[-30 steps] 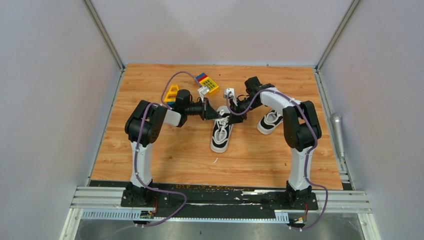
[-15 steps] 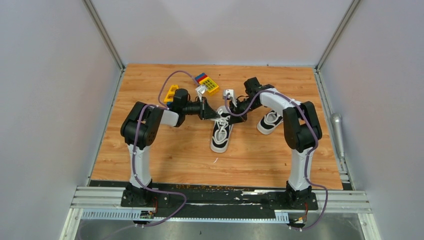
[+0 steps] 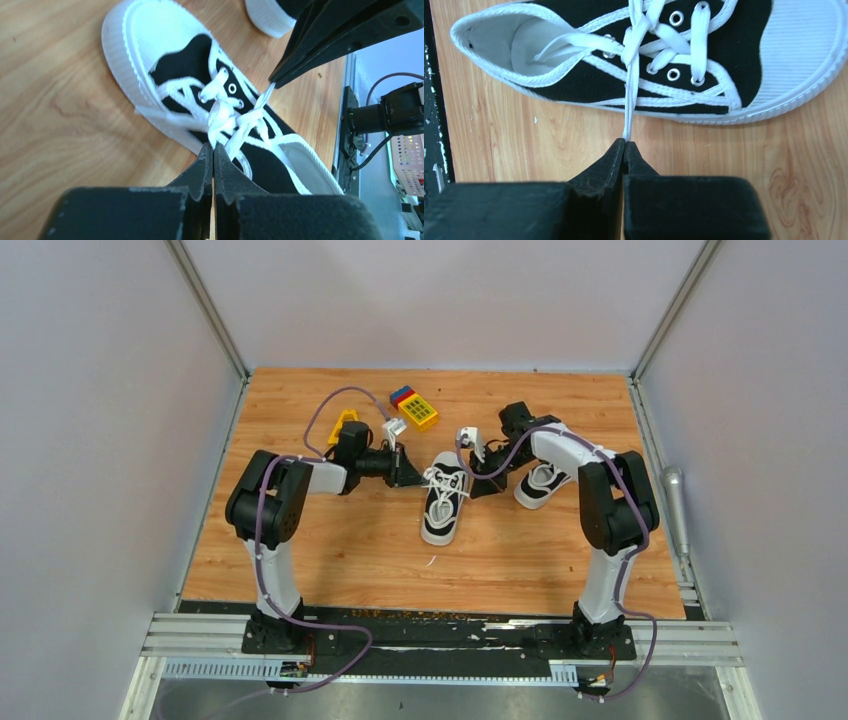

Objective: Tie the shoes
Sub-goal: Tie the shoelace on the shoe.

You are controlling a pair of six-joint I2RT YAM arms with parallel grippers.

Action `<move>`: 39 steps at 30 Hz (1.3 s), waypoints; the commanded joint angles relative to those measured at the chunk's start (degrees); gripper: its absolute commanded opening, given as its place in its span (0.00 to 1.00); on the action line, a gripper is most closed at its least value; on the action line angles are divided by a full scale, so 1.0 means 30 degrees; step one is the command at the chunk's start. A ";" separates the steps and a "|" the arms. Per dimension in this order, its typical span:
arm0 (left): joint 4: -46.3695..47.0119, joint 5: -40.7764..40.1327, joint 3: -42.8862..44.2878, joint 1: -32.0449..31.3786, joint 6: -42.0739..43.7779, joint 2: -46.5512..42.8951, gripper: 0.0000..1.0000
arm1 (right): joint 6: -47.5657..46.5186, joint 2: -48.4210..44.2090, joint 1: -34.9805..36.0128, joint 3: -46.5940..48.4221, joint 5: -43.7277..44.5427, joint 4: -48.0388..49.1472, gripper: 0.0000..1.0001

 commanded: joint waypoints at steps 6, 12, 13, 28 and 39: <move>-0.4708 -0.2493 -0.0758 0.0776 0.3236 -0.2578 0.00 | -0.0024 -0.1434 -0.0754 -0.1329 0.1343 -0.0657 0.00; -0.4889 -0.1565 0.0200 0.0432 0.3258 -0.2010 0.00 | 0.1017 -0.0969 -0.0304 -0.0118 0.0504 -0.0236 0.00; -0.4949 -0.1355 0.0334 0.0351 0.3209 -0.1831 0.00 | 0.1252 -0.0893 -0.0260 0.0149 0.0450 -0.0235 0.00; -0.7864 0.0000 0.2513 -0.0044 0.4521 -0.1680 0.00 | 0.1874 -0.2142 0.0047 0.0098 0.1243 0.1651 0.57; -0.9617 0.0407 0.4076 -0.0117 0.5740 -0.0716 0.00 | -0.2454 -0.0218 0.0931 0.1664 0.0969 0.2995 0.64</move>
